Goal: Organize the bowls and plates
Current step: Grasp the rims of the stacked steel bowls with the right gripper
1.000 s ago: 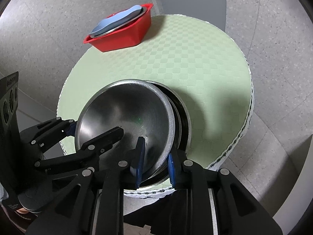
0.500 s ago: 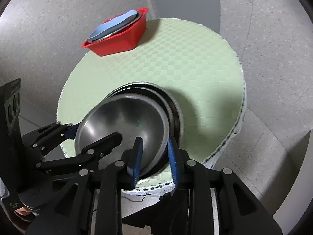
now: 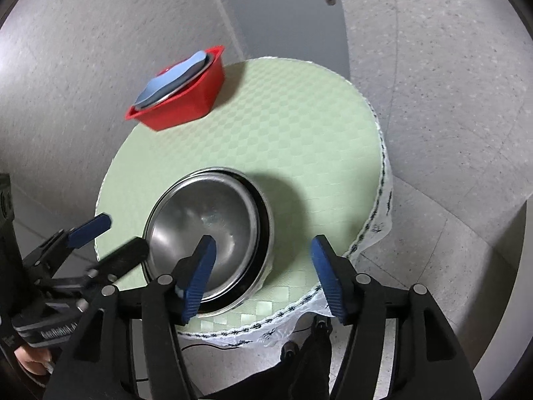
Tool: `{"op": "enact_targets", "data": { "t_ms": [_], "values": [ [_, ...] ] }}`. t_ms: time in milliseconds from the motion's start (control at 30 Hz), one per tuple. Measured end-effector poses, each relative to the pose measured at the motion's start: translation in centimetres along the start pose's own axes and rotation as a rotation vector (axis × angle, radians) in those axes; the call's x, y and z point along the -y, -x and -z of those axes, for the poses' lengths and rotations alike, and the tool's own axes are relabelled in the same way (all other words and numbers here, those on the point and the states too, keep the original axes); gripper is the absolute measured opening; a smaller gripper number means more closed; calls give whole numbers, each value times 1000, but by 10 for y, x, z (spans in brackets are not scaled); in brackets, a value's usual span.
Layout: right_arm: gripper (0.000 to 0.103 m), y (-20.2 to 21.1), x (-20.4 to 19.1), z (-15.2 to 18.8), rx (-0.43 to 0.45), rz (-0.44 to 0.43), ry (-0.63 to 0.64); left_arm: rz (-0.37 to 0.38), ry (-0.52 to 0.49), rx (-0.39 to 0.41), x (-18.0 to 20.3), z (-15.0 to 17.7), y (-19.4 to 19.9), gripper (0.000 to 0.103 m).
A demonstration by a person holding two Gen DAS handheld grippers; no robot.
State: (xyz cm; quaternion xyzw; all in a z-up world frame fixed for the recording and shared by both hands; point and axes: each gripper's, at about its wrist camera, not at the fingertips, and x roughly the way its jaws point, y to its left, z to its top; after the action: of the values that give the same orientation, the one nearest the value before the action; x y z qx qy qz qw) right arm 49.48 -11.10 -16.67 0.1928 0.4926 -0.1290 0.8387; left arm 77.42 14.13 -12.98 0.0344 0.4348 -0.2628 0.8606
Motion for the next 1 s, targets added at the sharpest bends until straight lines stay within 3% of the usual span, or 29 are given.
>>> {"op": "enact_targets", "data": {
  "t_ms": [200, 367, 700, 767, 867, 933, 1000],
  "values": [
    [66, -12, 9, 6, -19, -22, -60, -30, 91, -33, -21, 17, -13, 90],
    [66, -31, 17, 11, -63, -56, -123, -12, 125, -71, -24, 19, -31, 90],
    [66, -51, 15, 16, -101, -87, -145, 12, 134, -94, -25, 17, -57, 89],
    [66, -53, 15, 17, -106, -94, -144, 22, 133, -100, -22, 18, -61, 85],
    [64, -58, 14, 17, -117, -115, -140, 52, 115, -109, -16, 16, -69, 68],
    [55, -61, 12, 17, -126, -130, -138, 77, 105, -118, -13, 14, -74, 59],
    [48, -65, 11, 18, -138, -154, -139, 95, 90, -126, -9, 14, -79, 43]
  ]
}}
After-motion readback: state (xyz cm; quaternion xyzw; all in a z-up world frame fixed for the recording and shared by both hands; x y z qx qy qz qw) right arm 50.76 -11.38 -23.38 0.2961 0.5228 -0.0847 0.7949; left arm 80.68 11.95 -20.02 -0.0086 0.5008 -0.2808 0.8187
